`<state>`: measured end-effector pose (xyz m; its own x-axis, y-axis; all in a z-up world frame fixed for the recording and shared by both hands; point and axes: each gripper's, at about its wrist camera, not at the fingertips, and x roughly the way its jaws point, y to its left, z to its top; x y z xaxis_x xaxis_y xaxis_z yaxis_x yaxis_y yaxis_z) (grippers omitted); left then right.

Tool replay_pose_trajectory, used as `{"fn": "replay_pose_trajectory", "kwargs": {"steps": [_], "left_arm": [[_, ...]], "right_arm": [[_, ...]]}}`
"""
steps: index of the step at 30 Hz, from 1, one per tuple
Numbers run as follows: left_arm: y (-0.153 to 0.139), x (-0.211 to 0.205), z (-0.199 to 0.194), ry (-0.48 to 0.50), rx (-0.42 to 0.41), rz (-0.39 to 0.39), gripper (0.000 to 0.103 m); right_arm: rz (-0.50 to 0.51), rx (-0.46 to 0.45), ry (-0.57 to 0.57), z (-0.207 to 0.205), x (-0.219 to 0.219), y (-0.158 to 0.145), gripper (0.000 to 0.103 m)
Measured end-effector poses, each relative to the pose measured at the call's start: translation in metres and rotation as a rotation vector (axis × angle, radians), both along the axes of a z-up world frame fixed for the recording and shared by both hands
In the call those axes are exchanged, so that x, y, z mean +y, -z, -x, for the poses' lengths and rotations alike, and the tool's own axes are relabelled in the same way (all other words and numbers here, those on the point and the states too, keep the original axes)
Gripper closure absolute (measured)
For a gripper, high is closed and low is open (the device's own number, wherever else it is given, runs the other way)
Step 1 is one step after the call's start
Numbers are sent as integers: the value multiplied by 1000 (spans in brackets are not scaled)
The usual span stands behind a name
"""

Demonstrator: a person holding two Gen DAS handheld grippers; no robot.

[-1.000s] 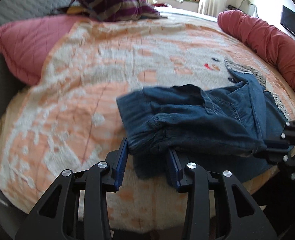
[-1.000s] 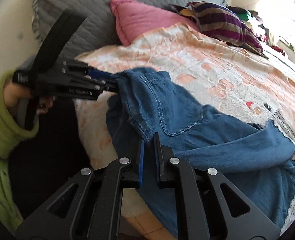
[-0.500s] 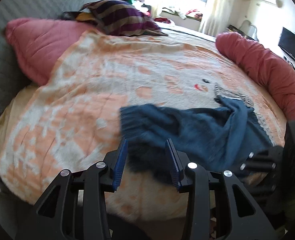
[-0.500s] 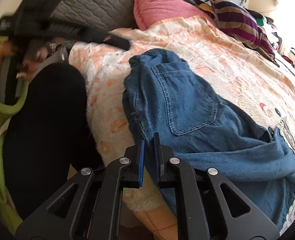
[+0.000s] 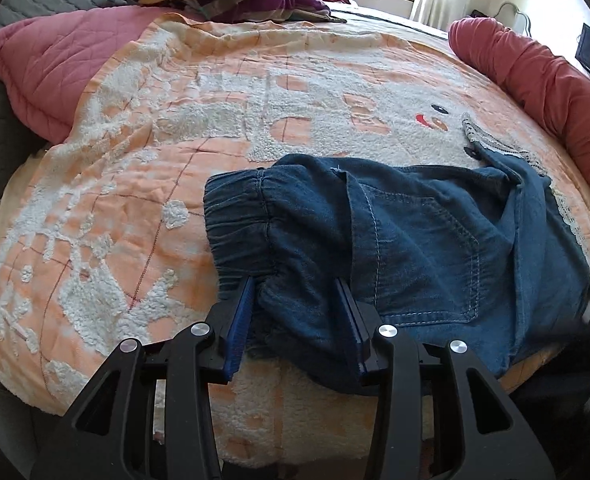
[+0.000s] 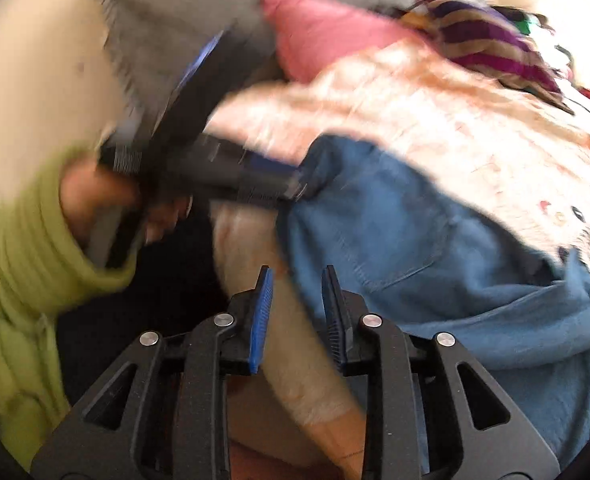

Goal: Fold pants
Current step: 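Grasp the lace hem with the right gripper while the left gripper pinches the denim leg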

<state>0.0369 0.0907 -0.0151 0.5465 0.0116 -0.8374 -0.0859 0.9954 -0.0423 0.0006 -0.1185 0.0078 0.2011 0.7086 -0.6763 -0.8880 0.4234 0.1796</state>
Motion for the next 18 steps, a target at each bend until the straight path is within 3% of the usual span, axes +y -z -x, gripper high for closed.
{"fn": "replay_pose_trajectory", "kwargs": {"steps": [2, 5, 9, 13, 18], "left_arm": [[0, 0, 0, 0, -2, 3, 63], [0, 1, 0, -2, -5, 13, 63], [0, 2, 0, 0, -6, 22, 62], [-1, 2, 1, -3, -12, 29, 61], [-27, 2, 19, -8, -117, 67, 50]], "right_arm": [[11, -30, 70, -8, -5, 0, 83], [69, -5, 115, -17, -3, 16, 83], [226, 59, 123, -18, 11, 52, 83], [207, 68, 123, -17, 5, 50, 81], [99, 42, 165, -23, -15, 21, 68]]}}
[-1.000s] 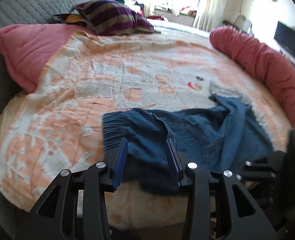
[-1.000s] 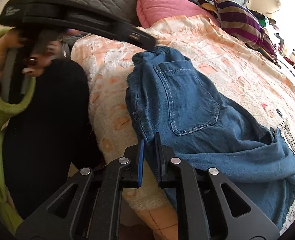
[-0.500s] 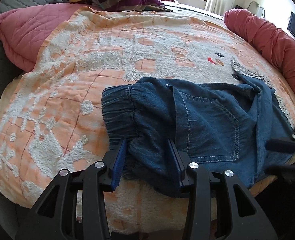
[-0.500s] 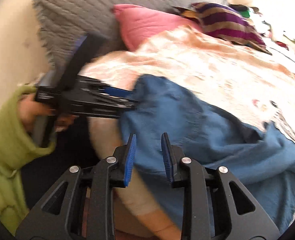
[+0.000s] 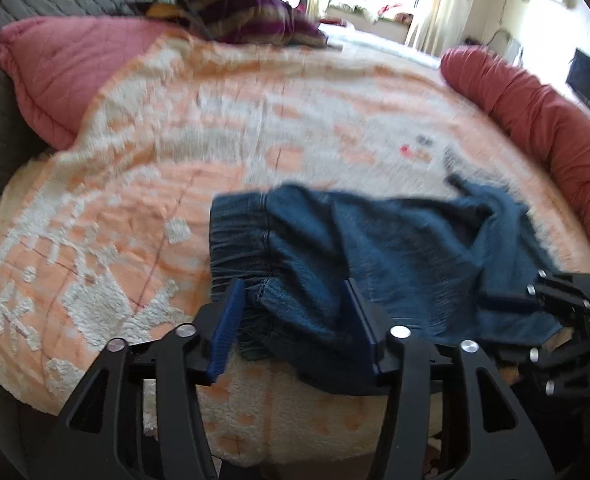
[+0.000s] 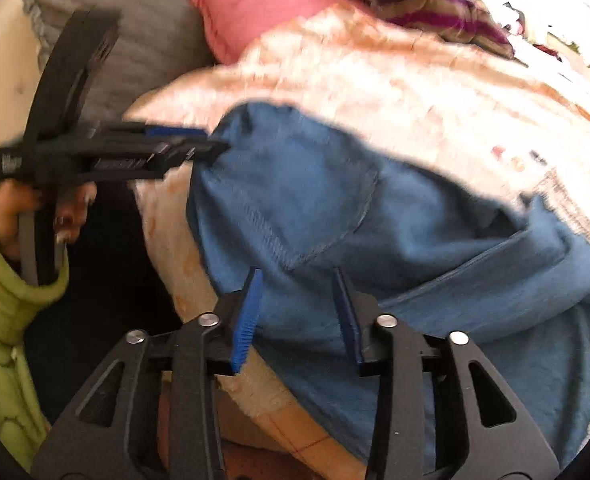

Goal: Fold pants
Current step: 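Grasp the lace hem with the right gripper while the left gripper pinches the denim leg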

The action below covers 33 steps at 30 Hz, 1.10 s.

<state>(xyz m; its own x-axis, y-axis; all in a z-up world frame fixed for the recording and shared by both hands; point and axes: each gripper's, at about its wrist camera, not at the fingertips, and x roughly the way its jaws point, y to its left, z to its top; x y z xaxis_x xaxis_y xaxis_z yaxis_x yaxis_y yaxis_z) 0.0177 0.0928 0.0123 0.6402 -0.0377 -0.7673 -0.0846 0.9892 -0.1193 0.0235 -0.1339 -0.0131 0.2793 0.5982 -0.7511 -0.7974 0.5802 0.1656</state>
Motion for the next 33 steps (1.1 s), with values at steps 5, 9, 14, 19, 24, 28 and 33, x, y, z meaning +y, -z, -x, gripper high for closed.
{"fn": "replay_pose_trajectory", "kwargs": {"steps": [5, 9, 14, 19, 24, 28, 33], "left_arm": [[-30, -12, 11, 18, -71, 8, 44], [-42, -31, 10, 67, -98, 31, 44], [-38, -64, -1, 157, -78, 64, 44], [-25, -102, -19, 267, -34, 99, 44], [-4, -134, -40, 362, 42, 140, 44], [16, -151, -56, 412, 132, 189, 44], [41, -165, -69, 398, 176, 190, 44]], "right_arm": [[-62, -60, 92, -20, -22, -27, 59], [-100, -84, 181, -34, -50, -41, 51], [-138, -83, 288, -55, -83, -53, 42], [-141, -71, 385, -81, -105, -55, 36], [-39, -123, 426, -106, -107, -53, 35], [-24, -99, 449, -129, -109, -48, 33], [-7, 10, 457, -163, -101, -25, 32]]}}
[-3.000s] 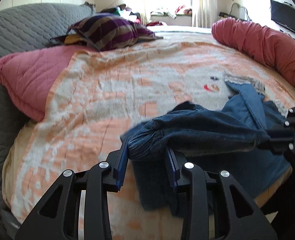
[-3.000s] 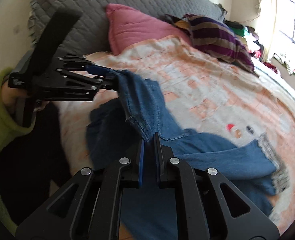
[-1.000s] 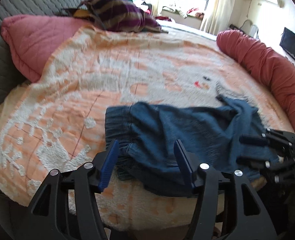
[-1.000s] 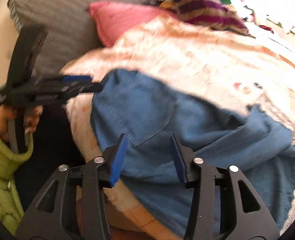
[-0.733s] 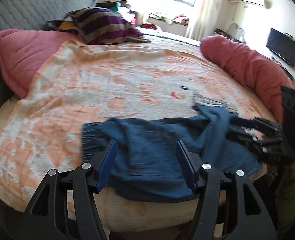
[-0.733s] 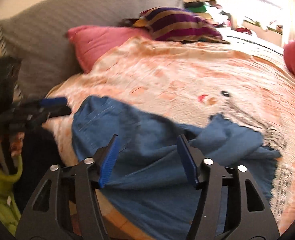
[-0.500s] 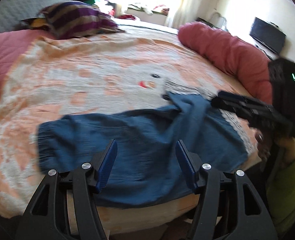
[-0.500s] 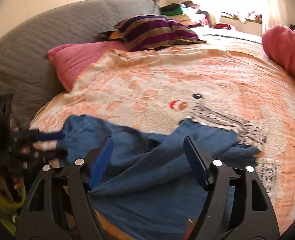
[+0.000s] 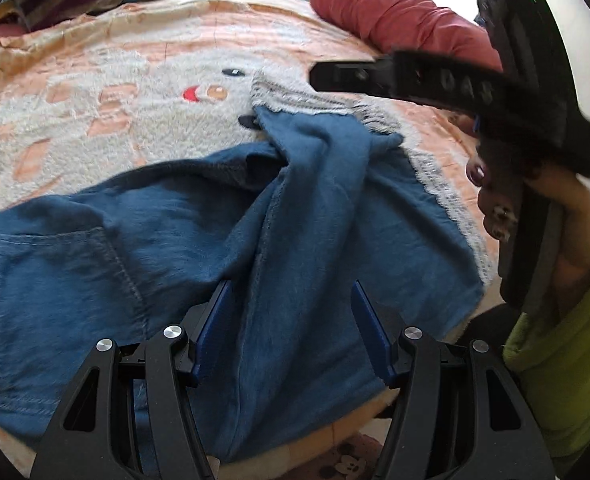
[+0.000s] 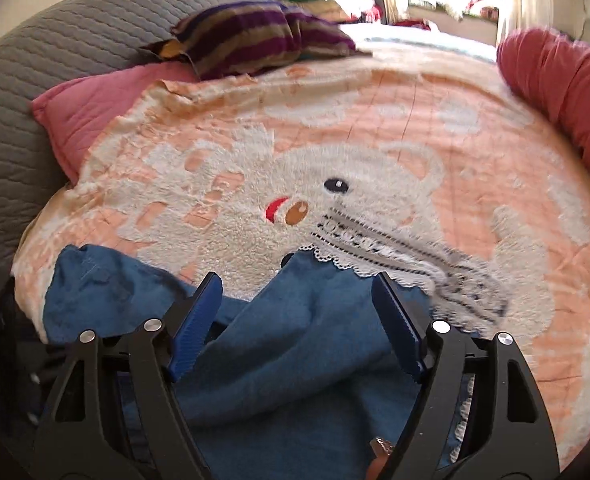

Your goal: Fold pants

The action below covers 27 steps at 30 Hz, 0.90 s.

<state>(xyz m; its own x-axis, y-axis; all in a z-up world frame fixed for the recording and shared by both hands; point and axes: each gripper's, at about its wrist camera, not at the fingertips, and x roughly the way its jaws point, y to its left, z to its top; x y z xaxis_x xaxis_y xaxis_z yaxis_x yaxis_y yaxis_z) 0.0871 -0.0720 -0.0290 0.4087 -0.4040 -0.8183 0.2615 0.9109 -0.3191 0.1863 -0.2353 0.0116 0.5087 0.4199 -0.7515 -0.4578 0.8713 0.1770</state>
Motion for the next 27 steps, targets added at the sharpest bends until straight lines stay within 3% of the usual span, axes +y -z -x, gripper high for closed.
{"fn": "replay_pose_trajectory", "kwargs": {"steps": [2, 4, 7, 9, 14, 16, 17, 19, 23, 27], "left_arm": [[8, 1, -3, -19, 6, 16, 49], [9, 3, -3, -36, -7, 34, 66], [8, 3, 1, -27, -15, 74, 85], [7, -2, 5, 1, -22, 88, 92], [8, -17, 12, 60, -37, 70, 92], [8, -16, 11, 63, -40, 71, 92], [8, -14, 11, 62, -41, 74, 92], [8, -8, 7, 49, -45, 74, 92], [7, -4, 5, 26, -54, 84, 91], [3, 4, 7, 2, -79, 71, 78]], "right_arm": [[21, 24, 3, -11, 7, 7, 32], [78, 26, 5, -27, 19, 17, 31], [138, 32, 21, -49, 32, 30, 30], [178, 37, 38, -62, 38, 39, 30], [206, 77, 67, -93, 47, 60, 32], [230, 72, 79, -98, 44, 66, 66], [229, 68, 77, -99, 42, 66, 71], [192, 70, 87, -99, 32, 62, 96], [82, 55, 145, -94, 1, 39, 96], [16, 31, 183, -83, -25, 21, 97]]}}
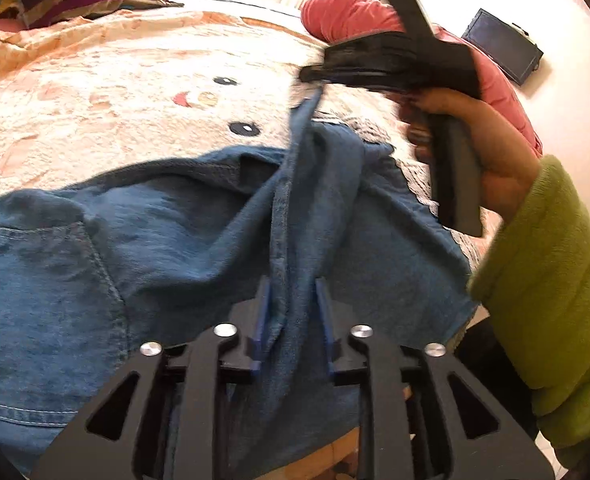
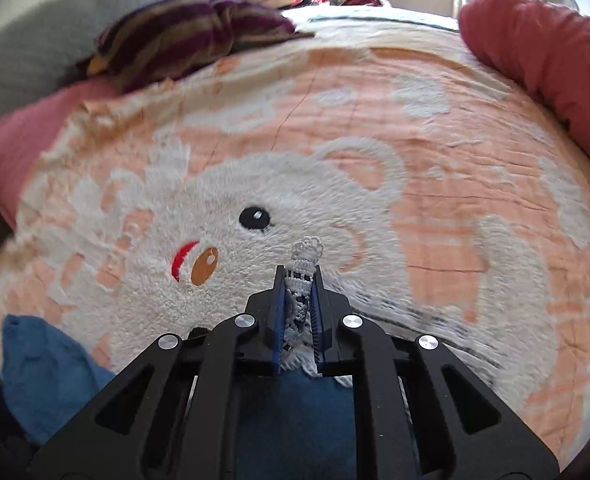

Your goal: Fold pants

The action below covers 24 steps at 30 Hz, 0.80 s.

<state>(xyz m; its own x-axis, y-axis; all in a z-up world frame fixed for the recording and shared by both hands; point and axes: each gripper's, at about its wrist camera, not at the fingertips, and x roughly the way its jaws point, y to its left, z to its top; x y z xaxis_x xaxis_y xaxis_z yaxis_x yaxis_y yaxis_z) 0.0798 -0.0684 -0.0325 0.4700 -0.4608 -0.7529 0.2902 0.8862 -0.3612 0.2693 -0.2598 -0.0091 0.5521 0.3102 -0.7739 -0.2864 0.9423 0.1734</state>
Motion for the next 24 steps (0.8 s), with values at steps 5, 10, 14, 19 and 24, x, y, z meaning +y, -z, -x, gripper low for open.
{"fn": "replay_pose_trajectory", "kwargs": {"steps": [5, 10, 14, 19, 24], "left_arm": [[-5, 4, 2, -26, -58, -53, 76], [-11, 9, 1, -27, -94, -73, 84], [-19, 8, 9, 1, -138, -89, 94], [-32, 4, 20, 37, -207, -120, 99], [-36, 3, 28, 84, -186, -94, 99]], "right_arm": [[-46, -41, 26, 19, -26, -23, 97], [-64, -107, 62, 43, -52, -47, 97], [-104, -133, 113, 74, -81, -57, 97], [-123, -143, 202, 137, -117, -58, 97], [-132, -80, 260, 196, -142, -46, 97]]}}
